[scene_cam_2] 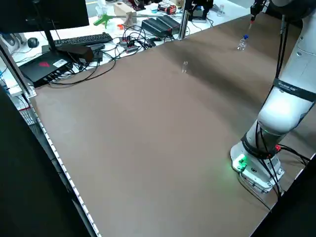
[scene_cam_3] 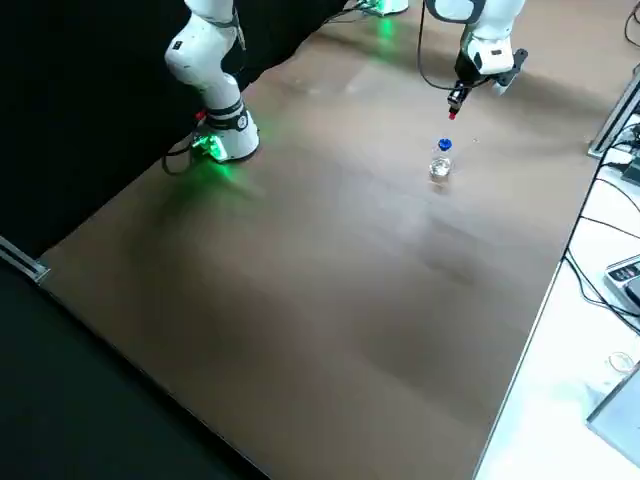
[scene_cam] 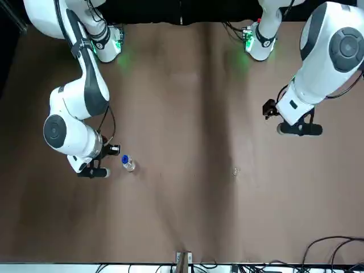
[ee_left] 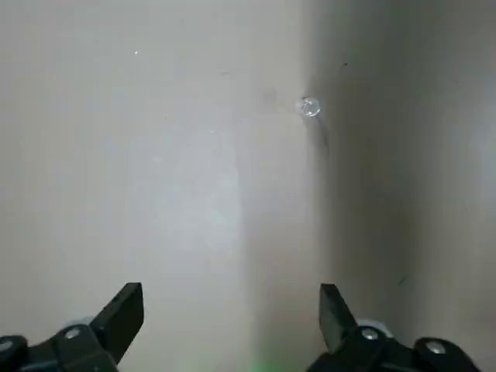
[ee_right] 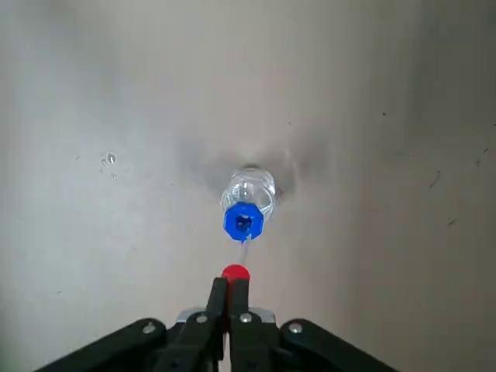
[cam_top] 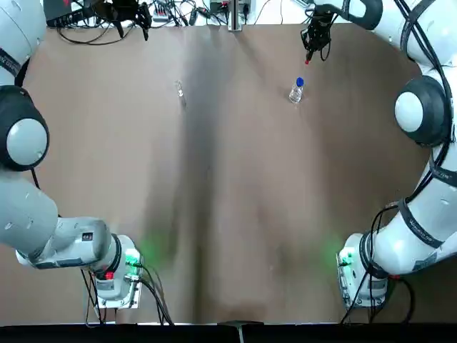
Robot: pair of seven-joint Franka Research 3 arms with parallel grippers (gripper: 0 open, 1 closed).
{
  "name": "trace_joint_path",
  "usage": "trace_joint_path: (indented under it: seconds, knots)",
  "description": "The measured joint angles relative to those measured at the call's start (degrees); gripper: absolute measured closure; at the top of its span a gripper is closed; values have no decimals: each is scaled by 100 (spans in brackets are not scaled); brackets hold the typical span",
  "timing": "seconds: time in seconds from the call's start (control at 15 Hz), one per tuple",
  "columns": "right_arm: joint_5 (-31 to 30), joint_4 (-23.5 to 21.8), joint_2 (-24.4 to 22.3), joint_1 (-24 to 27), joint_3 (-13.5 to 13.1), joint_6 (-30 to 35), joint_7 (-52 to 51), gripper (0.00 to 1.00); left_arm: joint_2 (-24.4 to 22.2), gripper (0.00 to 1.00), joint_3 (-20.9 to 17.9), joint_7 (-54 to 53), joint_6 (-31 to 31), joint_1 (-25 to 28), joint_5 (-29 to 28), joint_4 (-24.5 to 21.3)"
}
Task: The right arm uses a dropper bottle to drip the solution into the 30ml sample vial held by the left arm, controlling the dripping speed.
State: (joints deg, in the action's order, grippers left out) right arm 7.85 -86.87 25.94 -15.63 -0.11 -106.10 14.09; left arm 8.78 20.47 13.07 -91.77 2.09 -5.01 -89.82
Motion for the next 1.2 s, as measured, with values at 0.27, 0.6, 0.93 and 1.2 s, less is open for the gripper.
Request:
trace_joint_path:
  seconds: [0.27,0.6,0.93,1.2]
  knots:
    - [0,-8,0,-19,6,-7,1,96,-41,0,-54,44,11,229,-5,94]
    - [0,-8,0,-25,7,-25,0,96,-314,0,-49,127,41,439,-5,133]
    - [0,-14,24,-25,7,-25,0,96,-589,0,-396,177,277,347,229,135]
    - [-2,-39,106,-26,7,-99,-2,96,-783,0,-1044,142,547,-48,507,132]
